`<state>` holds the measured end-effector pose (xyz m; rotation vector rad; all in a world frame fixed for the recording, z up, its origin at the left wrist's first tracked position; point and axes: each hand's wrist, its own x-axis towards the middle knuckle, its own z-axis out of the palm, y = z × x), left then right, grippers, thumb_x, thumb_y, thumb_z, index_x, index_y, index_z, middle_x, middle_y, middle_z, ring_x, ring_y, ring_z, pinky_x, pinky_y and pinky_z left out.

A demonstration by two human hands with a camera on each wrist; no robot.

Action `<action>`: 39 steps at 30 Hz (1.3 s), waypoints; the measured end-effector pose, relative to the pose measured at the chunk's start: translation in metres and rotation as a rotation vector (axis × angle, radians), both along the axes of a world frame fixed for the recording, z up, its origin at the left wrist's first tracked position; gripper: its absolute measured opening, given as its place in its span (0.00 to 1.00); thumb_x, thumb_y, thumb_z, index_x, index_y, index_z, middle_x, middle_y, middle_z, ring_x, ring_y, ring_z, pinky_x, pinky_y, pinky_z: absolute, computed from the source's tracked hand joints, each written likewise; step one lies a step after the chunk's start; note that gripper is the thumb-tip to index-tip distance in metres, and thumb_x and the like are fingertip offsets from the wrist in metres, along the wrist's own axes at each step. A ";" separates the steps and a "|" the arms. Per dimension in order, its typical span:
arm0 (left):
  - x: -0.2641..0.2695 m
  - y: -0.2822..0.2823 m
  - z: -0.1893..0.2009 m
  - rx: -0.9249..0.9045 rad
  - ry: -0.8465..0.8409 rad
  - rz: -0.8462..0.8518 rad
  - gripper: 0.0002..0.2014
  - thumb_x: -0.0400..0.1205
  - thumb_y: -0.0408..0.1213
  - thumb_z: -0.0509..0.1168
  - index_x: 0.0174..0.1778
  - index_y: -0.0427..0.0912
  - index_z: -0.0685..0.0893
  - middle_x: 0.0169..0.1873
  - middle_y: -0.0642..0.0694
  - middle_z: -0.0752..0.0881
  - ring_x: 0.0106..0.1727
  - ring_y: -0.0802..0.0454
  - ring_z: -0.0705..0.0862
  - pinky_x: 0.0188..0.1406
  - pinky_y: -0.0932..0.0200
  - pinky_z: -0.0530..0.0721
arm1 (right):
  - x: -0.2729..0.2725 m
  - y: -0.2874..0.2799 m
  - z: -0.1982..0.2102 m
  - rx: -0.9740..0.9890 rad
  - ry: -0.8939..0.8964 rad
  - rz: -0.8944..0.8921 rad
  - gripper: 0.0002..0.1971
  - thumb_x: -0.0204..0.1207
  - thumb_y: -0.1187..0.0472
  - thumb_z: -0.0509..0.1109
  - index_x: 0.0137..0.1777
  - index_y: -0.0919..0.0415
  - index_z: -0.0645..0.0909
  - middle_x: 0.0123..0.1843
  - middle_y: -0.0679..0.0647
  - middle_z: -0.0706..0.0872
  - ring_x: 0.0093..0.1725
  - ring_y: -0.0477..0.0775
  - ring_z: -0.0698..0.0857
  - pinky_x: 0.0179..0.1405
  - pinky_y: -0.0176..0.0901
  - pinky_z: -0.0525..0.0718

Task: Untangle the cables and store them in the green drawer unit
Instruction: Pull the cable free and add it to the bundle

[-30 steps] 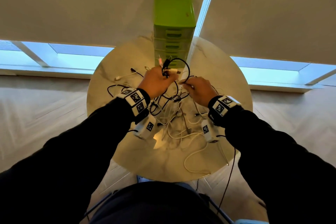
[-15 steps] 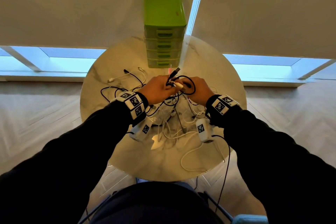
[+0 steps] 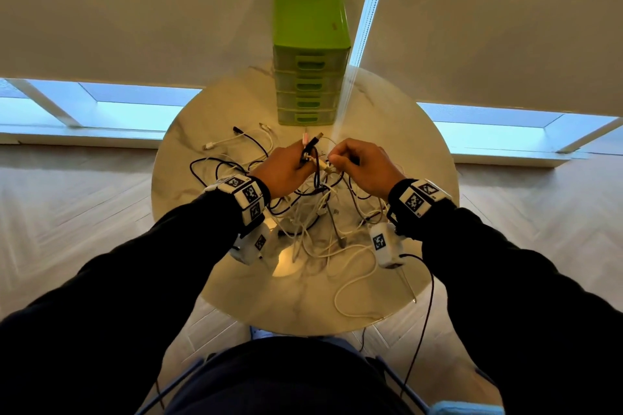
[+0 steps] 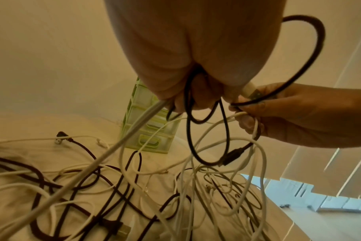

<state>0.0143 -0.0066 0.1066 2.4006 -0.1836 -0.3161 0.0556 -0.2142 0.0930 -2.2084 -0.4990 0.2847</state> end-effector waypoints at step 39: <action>0.016 -0.060 0.016 -0.730 0.177 0.246 0.08 0.88 0.42 0.56 0.49 0.46 0.79 0.29 0.54 0.69 0.30 0.56 0.67 0.32 0.57 0.64 | -0.038 -0.109 0.007 -0.418 0.099 -0.016 0.10 0.85 0.66 0.65 0.59 0.62 0.87 0.44 0.52 0.88 0.42 0.50 0.84 0.46 0.25 0.79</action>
